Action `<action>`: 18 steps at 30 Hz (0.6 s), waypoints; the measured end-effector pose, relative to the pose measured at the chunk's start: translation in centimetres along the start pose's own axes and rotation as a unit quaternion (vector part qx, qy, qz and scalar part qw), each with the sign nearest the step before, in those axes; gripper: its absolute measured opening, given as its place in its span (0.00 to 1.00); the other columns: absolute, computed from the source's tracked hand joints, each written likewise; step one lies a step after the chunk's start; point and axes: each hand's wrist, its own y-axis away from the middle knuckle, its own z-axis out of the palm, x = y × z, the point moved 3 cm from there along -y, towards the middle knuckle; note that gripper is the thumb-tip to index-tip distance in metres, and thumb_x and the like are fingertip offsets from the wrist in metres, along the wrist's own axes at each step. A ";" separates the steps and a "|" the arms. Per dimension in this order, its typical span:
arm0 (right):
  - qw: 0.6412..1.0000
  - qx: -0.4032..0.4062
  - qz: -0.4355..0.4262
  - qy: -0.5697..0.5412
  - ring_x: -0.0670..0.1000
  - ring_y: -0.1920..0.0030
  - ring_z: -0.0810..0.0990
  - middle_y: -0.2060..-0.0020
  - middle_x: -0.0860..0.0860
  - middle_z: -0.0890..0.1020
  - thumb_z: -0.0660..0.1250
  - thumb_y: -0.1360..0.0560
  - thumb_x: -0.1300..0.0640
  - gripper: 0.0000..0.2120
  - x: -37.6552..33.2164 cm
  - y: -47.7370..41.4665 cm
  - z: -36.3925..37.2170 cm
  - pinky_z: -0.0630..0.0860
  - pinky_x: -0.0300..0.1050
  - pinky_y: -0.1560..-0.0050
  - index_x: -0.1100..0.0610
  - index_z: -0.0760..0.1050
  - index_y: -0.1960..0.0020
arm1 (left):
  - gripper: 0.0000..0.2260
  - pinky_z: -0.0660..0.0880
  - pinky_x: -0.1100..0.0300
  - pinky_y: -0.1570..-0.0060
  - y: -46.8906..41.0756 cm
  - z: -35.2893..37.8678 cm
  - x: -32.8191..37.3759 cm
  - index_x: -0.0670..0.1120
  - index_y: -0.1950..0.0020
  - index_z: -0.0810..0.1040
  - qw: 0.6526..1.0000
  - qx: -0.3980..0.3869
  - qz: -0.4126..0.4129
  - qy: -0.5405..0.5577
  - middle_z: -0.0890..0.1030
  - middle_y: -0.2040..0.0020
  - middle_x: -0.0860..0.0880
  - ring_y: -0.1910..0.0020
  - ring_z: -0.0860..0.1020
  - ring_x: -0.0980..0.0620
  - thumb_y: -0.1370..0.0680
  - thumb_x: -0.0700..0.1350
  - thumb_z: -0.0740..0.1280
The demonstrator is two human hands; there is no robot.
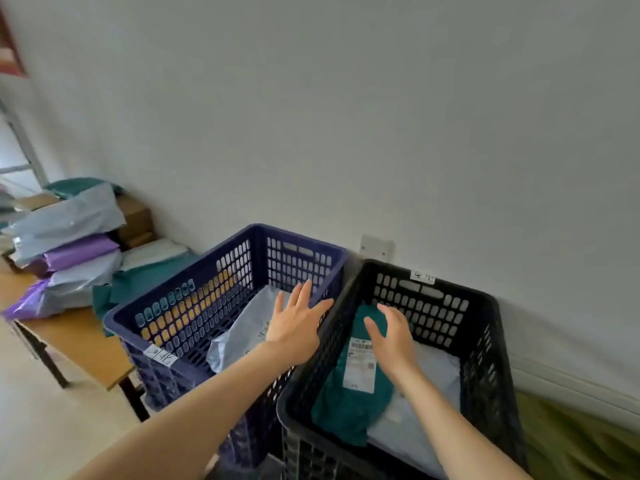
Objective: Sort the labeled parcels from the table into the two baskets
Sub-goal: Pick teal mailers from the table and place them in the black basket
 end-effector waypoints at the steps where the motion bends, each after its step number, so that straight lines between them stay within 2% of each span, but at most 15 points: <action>1: 1.000 -0.005 -0.012 -0.005 0.50 0.26 0.60 0.25 0.52 0.61 0.58 0.19 0.46 0.24 -1.2 0.1 0.5 0.60 0.44 0.30 0.54 0.62 0.26 | 0.34 0.40 0.42 0.26 0.8 -0.7 -1.1 0.59 0.23 0.52 1.000 0.008 -0.013 0.005 0.41 0.21 0.44 0.23 0.39 0.44 0.24 0.38 0.61; 6: 0.997 -0.029 -0.070 -0.035 0.50 0.30 0.66 0.27 0.52 0.63 0.58 0.19 0.48 0.23 -7.6 0.7 4.2 0.63 0.41 0.35 0.56 0.63 0.27 | 0.38 0.42 0.43 0.26 4.4 -4.0 -6.9 0.59 0.23 0.53 0.995 0.056 -0.083 0.020 0.42 0.21 0.45 0.22 0.42 0.44 0.27 0.32 0.59; 10: 0.992 -0.042 -0.103 -0.053 0.50 0.30 0.67 0.29 0.51 0.65 0.59 0.19 0.49 0.22 -13.0 1.1 8.2 0.64 0.45 0.32 0.56 0.64 0.27 | 0.36 0.46 0.45 0.25 6.5 -6.1 -12.1 0.58 0.23 0.54 0.991 0.084 -0.101 0.023 0.47 0.21 0.45 0.22 0.45 0.44 0.26 0.34 0.60; 14: 0.989 -0.054 -0.128 -0.049 0.50 0.33 0.69 0.31 0.53 0.67 0.59 0.19 0.49 0.21 -18.7 0.7 13.4 0.66 0.45 0.35 0.56 0.65 0.29 | 0.33 0.52 0.49 0.26 7.9 -7.9 -18.2 0.58 0.24 0.56 0.985 0.125 -0.112 0.037 0.55 0.22 0.46 0.23 0.53 0.45 0.25 0.37 0.60; 18: 0.986 -0.077 -0.142 -0.041 0.51 0.34 0.70 0.31 0.54 0.69 0.59 0.19 0.51 0.21 -24.2 0.6 19.8 0.67 0.46 0.35 0.57 0.66 0.29 | 0.31 0.56 0.50 0.28 9.0 -8.9 -26.1 0.58 0.24 0.57 0.984 0.118 -0.130 0.039 0.57 0.23 0.46 0.24 0.56 0.45 0.24 0.38 0.61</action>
